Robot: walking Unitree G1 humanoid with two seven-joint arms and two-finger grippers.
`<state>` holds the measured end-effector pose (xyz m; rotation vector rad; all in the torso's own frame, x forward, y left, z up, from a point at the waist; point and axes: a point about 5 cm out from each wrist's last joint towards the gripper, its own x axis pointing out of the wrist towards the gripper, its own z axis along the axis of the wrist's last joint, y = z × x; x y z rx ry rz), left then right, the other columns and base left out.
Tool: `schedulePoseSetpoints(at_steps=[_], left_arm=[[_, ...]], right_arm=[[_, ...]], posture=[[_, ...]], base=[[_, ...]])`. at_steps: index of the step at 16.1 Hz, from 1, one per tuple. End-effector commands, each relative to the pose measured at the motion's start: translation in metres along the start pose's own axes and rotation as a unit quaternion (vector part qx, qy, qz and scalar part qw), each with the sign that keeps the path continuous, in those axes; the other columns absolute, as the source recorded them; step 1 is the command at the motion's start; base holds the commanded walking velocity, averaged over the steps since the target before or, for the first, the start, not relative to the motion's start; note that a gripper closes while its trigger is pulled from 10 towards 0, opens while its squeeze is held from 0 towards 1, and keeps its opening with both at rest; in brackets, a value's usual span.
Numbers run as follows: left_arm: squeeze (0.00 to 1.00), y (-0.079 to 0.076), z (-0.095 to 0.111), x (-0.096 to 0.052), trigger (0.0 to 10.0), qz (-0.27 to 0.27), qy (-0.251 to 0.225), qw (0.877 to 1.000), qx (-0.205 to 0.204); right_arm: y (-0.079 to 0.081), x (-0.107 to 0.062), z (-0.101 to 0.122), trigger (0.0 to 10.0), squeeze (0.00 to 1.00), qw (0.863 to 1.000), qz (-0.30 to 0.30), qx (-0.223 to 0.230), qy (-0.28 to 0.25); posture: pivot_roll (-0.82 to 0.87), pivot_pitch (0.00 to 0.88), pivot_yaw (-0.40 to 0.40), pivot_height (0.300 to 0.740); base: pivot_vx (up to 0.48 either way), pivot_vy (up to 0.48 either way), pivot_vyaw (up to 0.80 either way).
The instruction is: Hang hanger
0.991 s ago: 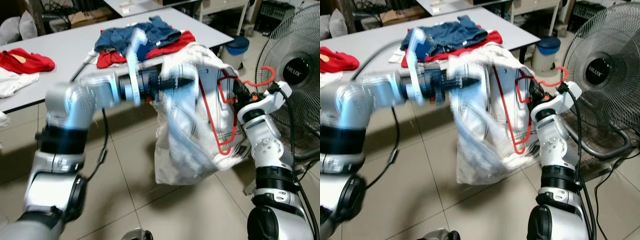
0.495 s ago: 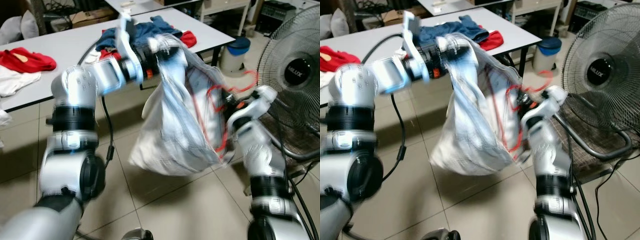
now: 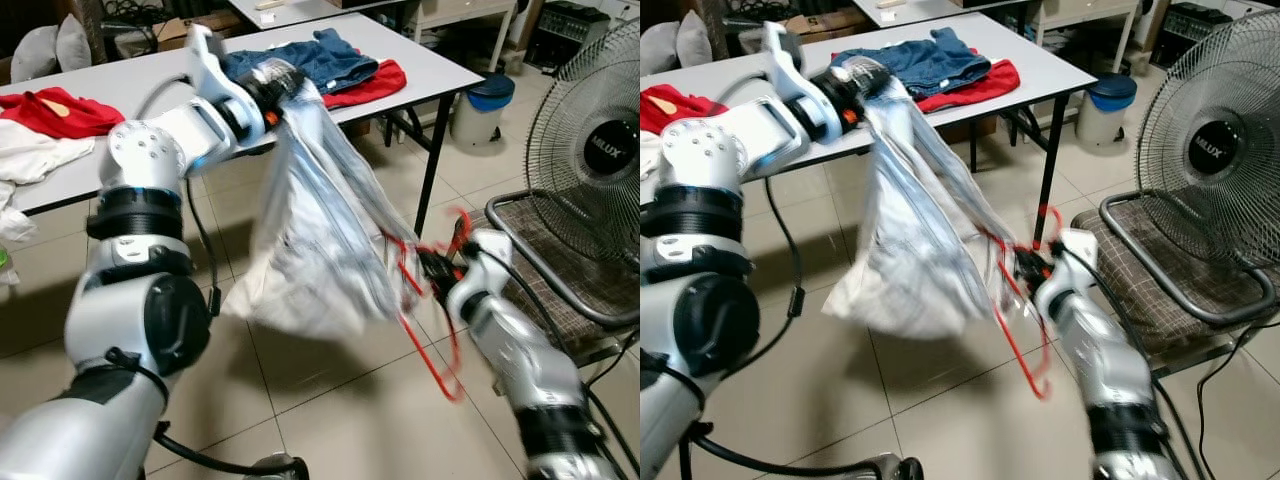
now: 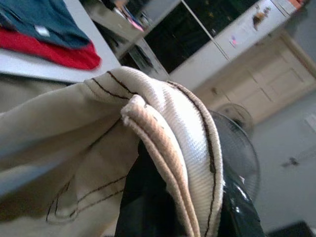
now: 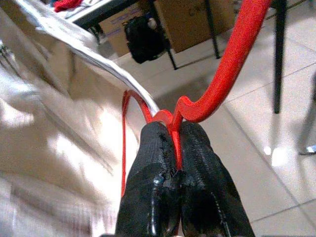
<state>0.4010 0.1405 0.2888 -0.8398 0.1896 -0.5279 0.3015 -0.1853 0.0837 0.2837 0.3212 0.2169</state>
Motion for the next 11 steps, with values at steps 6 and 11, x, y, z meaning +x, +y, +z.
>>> schedulePoseSetpoints(at_steps=[6, 11], left_arm=[[0.0, -0.027, -0.017, 0.003, 0.0, -0.06, 0.054, 0.98, 0.183], [0.0, -0.032, -0.034, 0.002, 0.0, -0.084, 0.09, 0.968, 0.22]], right_arm=[[0.015, -0.014, 0.048, 0.0, 0.0, 0.99, 0.102, -0.002, -0.1], [0.015, -0.01, 0.051, 0.0, 0.0, 0.99, 0.105, -0.011, -0.098]], posture=[[-0.09, 0.0, 0.131, 0.74], [-0.1, 0.0, 0.137, 0.74]], base=[[0.0, 0.0, 0.0], [0.0, 0.0, 0.0]])
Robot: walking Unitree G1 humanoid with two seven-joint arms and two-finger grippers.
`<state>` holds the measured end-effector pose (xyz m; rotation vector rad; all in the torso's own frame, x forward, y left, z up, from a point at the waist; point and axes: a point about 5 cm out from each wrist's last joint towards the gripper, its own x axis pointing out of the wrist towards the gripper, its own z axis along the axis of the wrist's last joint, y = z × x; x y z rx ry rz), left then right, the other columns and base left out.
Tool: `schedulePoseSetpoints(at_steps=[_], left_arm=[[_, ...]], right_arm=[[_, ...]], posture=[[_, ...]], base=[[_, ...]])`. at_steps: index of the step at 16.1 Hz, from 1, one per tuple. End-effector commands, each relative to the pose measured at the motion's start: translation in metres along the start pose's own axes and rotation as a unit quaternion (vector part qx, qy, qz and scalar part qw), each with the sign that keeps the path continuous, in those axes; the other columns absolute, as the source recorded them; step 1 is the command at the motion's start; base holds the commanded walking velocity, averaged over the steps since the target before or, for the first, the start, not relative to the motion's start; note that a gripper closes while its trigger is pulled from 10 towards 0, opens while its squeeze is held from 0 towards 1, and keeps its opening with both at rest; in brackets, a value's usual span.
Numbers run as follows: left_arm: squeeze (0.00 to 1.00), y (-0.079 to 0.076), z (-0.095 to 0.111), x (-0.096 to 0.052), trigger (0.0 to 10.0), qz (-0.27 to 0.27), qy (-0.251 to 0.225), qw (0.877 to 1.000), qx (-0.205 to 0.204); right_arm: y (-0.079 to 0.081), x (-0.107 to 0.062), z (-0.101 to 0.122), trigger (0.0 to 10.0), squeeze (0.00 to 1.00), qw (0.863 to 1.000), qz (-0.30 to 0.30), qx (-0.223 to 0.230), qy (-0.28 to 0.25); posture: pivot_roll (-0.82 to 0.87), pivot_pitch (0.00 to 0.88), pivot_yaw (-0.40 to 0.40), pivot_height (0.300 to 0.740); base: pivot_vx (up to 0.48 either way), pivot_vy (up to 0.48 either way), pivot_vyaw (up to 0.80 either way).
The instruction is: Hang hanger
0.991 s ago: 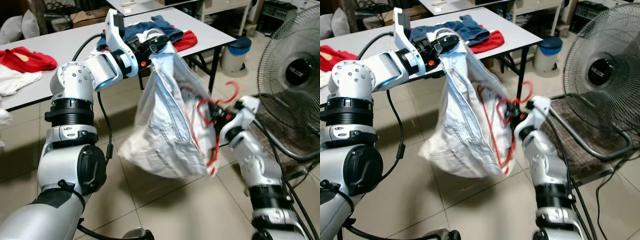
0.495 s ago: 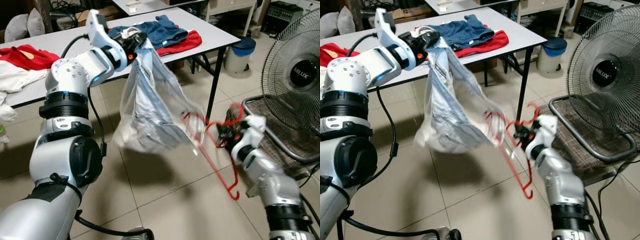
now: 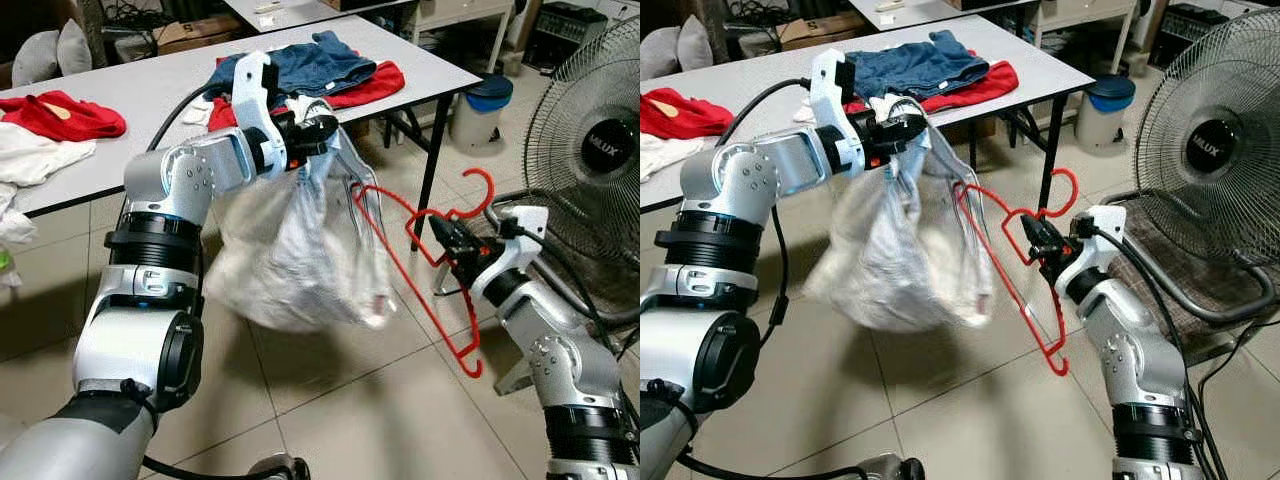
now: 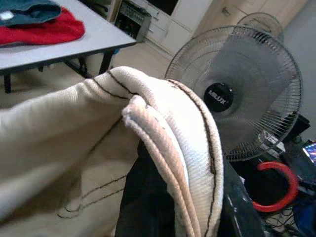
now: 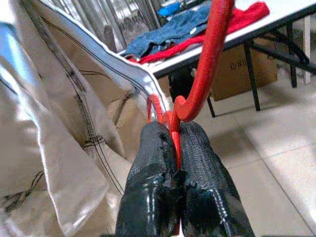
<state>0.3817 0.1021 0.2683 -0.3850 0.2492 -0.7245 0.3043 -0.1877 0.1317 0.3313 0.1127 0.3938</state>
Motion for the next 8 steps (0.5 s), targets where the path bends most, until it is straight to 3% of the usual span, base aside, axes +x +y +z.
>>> schedulePoseSetpoints(at_steps=[1, 4, 8], left_arm=[[0.0, -0.017, 0.022, -0.005, 0.0, -0.043, -0.035, 0.998, 0.034], [0.0, -0.018, 0.023, -0.009, 0.0, -0.053, -0.038, 0.997, 0.048], [0.0, -0.029, 0.015, -0.019, 0.0, -0.107, -0.021, 0.992, 0.065]], right_arm=[[0.003, 0.006, 0.005, 0.0, 0.0, 1.0, 0.005, -0.006, -0.004], [0.005, 0.006, 0.003, 0.0, 0.0, 1.0, 0.026, -0.005, 0.012], [-0.004, 0.009, 0.011, 0.0, 0.0, 1.0, -0.003, -0.004, -0.01]], posture=[[-0.1, 0.0, 0.137, 0.74], [-0.09, 0.0, 0.128, 0.74], [-0.1, 0.0, 0.125, 0.74]], base=[[0.0, 0.0, 0.0], [0.0, 0.0, 0.0], [0.0, 0.0, 0.0]])
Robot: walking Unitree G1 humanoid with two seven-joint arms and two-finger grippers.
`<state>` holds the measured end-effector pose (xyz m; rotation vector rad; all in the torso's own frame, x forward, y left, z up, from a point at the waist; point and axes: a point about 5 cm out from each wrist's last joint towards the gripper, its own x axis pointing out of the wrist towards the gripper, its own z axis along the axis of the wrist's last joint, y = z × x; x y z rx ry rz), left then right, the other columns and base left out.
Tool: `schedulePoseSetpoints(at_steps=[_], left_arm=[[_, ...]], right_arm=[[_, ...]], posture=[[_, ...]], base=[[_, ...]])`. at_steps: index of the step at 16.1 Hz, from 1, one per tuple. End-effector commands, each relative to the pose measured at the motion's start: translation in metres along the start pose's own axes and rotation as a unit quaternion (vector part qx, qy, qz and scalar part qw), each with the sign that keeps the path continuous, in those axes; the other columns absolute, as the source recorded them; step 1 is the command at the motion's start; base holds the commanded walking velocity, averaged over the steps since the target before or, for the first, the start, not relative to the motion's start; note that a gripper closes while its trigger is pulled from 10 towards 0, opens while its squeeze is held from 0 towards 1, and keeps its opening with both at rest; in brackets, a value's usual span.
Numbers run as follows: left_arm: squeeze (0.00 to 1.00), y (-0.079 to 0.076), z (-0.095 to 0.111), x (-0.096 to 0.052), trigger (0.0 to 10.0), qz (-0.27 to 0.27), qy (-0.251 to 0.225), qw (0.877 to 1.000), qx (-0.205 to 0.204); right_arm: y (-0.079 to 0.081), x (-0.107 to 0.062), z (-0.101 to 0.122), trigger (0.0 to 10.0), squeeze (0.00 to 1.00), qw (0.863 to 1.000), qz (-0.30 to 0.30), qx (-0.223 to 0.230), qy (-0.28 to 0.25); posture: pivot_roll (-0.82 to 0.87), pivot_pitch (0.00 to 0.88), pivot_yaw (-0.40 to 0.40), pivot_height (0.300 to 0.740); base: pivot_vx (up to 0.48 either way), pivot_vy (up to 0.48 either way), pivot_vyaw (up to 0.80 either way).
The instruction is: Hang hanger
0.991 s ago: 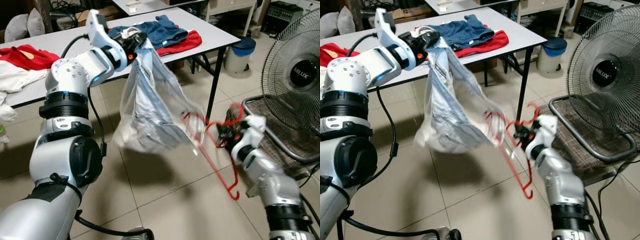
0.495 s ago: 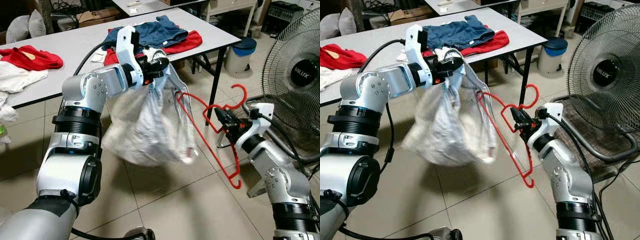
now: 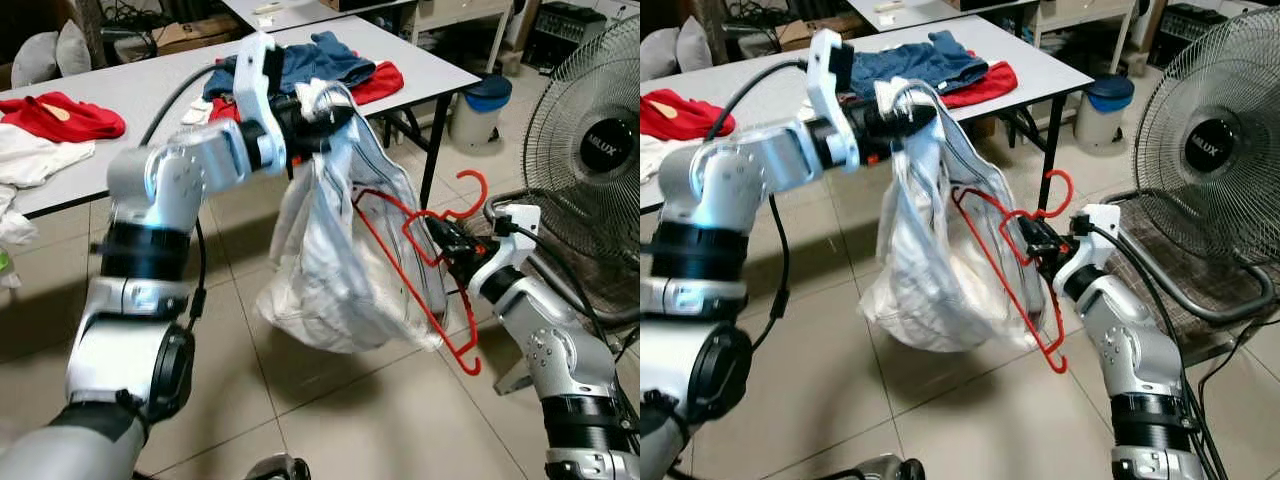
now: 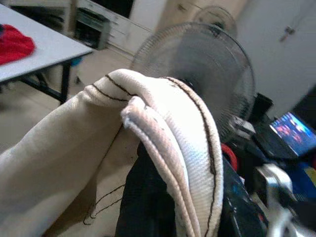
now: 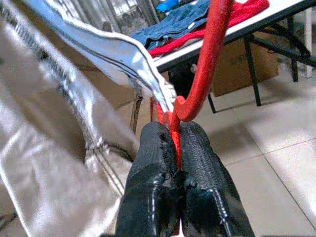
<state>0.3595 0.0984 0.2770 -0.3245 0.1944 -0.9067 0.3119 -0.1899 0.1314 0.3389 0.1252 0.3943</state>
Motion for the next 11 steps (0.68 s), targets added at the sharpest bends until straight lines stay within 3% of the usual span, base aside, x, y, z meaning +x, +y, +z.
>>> schedulePoseSetpoints(at_steps=[1, 3, 6, 11], left_arm=[[0.0, -0.011, 0.014, -0.005, 0.0, -0.031, -0.019, 0.999, 0.03], [0.0, -0.014, 0.014, -0.009, 0.0, -0.045, -0.018, 0.998, 0.037], [0.0, -0.005, 0.013, -0.017, 0.0, -0.016, -0.015, 0.998, 0.06], [0.0, 0.015, -0.038, -0.032, 0.0, 0.027, 0.085, 0.99, 0.113]], right_arm=[[-0.002, 0.004, 0.013, 0.0, 0.0, 1.0, -0.009, -0.004, -0.024], [-0.011, 0.005, 0.018, 0.0, 0.0, 0.999, -0.028, -0.003, -0.031], [-0.018, 0.004, 0.028, 0.0, 0.0, 0.997, -0.051, -0.001, -0.054], [-0.022, 0.005, 0.062, 0.0, 0.0, 0.992, -0.049, -0.006, -0.12]], posture=[[-0.1, 0.0, 0.125, 0.74], [-0.1, 0.0, 0.124, 0.74], [-0.1, 0.0, 0.118, 0.74], [-0.11, 0.0, 0.117, 0.74]], base=[[0.0, 0.0, 0.0], [0.0, 0.0, 0.0], [0.0, 0.0, 0.0], [0.0, 0.0, 0.0]])
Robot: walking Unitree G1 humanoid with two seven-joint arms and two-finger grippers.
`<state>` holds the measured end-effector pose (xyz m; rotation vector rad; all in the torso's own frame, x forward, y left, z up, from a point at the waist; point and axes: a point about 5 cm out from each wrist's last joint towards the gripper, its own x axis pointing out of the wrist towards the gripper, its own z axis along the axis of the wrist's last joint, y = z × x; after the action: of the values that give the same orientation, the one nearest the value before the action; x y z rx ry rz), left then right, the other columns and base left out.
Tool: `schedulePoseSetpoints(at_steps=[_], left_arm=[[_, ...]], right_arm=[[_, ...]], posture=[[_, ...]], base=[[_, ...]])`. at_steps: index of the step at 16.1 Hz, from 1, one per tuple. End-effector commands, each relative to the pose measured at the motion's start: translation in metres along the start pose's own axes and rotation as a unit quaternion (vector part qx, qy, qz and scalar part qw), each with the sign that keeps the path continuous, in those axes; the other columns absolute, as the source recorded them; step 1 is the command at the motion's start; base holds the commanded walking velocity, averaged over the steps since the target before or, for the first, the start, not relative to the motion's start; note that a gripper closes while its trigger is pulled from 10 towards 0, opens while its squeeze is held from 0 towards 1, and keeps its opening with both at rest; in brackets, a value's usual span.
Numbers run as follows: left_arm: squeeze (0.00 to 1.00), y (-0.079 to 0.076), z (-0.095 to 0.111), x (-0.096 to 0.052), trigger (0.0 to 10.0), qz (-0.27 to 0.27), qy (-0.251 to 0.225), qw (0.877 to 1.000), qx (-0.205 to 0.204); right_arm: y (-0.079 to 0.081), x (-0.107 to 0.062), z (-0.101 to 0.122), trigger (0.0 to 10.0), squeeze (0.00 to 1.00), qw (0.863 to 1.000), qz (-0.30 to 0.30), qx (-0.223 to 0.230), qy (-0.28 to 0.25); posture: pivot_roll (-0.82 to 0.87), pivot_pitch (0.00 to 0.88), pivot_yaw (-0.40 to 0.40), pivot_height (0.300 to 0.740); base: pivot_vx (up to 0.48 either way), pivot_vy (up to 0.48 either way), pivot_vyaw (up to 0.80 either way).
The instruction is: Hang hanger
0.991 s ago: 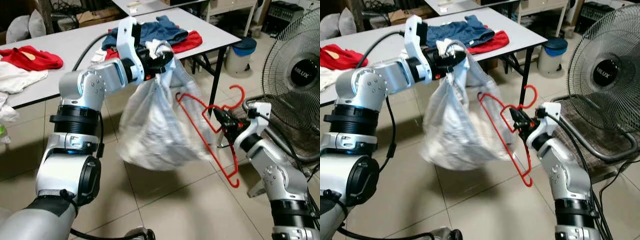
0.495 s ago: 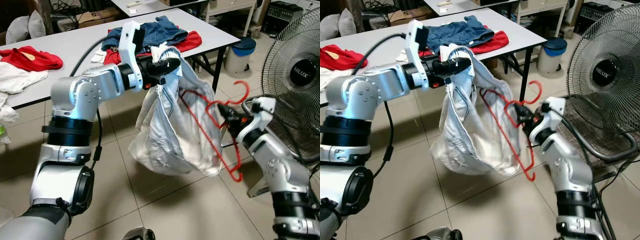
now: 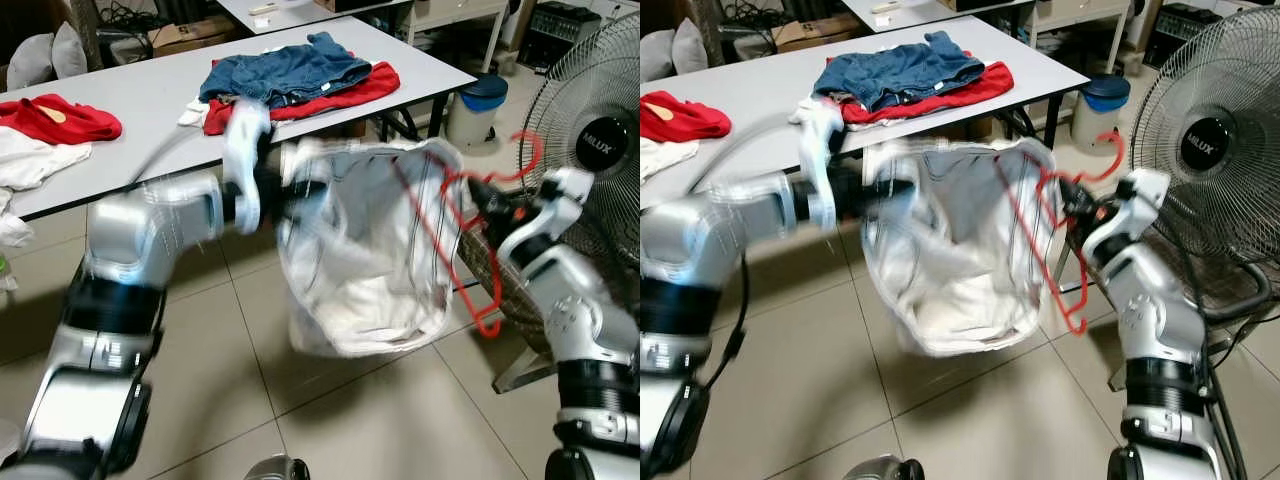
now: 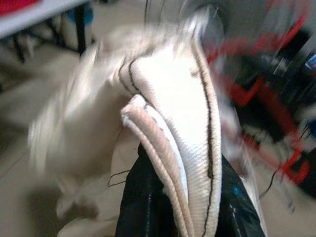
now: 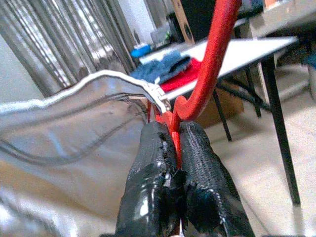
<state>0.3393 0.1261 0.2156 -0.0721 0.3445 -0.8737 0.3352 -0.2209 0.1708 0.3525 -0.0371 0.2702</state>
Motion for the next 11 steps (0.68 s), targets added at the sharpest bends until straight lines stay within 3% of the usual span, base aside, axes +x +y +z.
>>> schedulePoseSetpoints(at_steps=[1, 4, 5, 6, 7, 8, 9, 10, 11], left_arm=[[0.0, -0.005, 0.003, -0.002, 0.0, 0.004, -0.007, 0.999, 0.048], [0.0, -0.018, -0.027, 0.009, 0.0, -0.009, -0.015, 0.997, 0.081], [0.0, -0.02, -0.039, 0.014, 0.9, -0.003, -0.016, 0.996, 0.092], [0.0, -0.022, -0.051, 0.019, 0.1, 0.006, -0.012, 0.995, 0.101], [0.0, -0.024, -0.063, 0.023, 1.6, 0.015, -0.005, 0.994, 0.107], [0.0, -0.026, -0.069, 0.026, 1.8, 0.021, 0.001, 0.993, 0.112], [0.0, -0.028, -0.077, 0.031, 2.8, 0.029, 0.006, 0.992, 0.119], [0.0, -0.03, -0.082, 0.035, 5.0, 0.038, 0.009, 0.992, 0.121], [0.0, -0.03, -0.087, 0.039, 10.0, 0.043, 0.01, 0.991, 0.128]], right_arm=[[0.006, 0.003, 0.022, 0.0, 0.0, 0.999, 0.022, -0.005, -0.044], [0.022, 0.009, 0.03, 0.0, 0.0, 0.996, 0.07, -0.038, -0.037], [0.029, 0.011, 0.029, 0.0, 0.0, 0.994, 0.086, -0.054, -0.03], [0.036, 0.013, 0.027, 0.0, 0.0, 0.992, 0.099, -0.072, -0.022], [0.044, 0.014, 0.025, 0.0, 0.0, 0.989, 0.116, -0.088, -0.011], [0.048, 0.014, 0.023, 0.0, 0.0, 0.987, 0.126, -0.097, -0.007], [0.054, 0.015, 0.022, 0.0, 0.0, 0.985, 0.137, -0.106, -0.004], [0.057, 0.015, 0.021, 0.0, 0.0, 0.984, 0.142, -0.105, -0.006], [0.059, 0.017, 0.022, 0.0, 0.0, 0.984, 0.142, -0.102, -0.012]], posture=[[-0.11, 0.0, 0.113, 0.74], [-0.12, 0.0, 0.094, 0.74], [-0.12, 0.0, 0.089, 0.74], [-0.13, 0.0, 0.081, 0.74], [-0.13, 0.0, 0.077, 0.74], [-0.13, 0.0, 0.069, 0.74], [-0.13, 0.0, 0.069, 0.74], [-0.13, 0.0, 0.061, 0.74], [-0.13, 0.0, 0.061, 0.74]], base=[[0.0, 0.0, 0.0], [0.0, 0.0, 0.0], [0.0, 0.0, 0.0], [0.0, 0.0, 0.0], [0.0, 0.0, 0.0], [0.0, 0.0, 0.0], [0.0, 0.0, 0.0], [0.0, 0.0, 0.0], [0.0, 0.0, 0.0]])
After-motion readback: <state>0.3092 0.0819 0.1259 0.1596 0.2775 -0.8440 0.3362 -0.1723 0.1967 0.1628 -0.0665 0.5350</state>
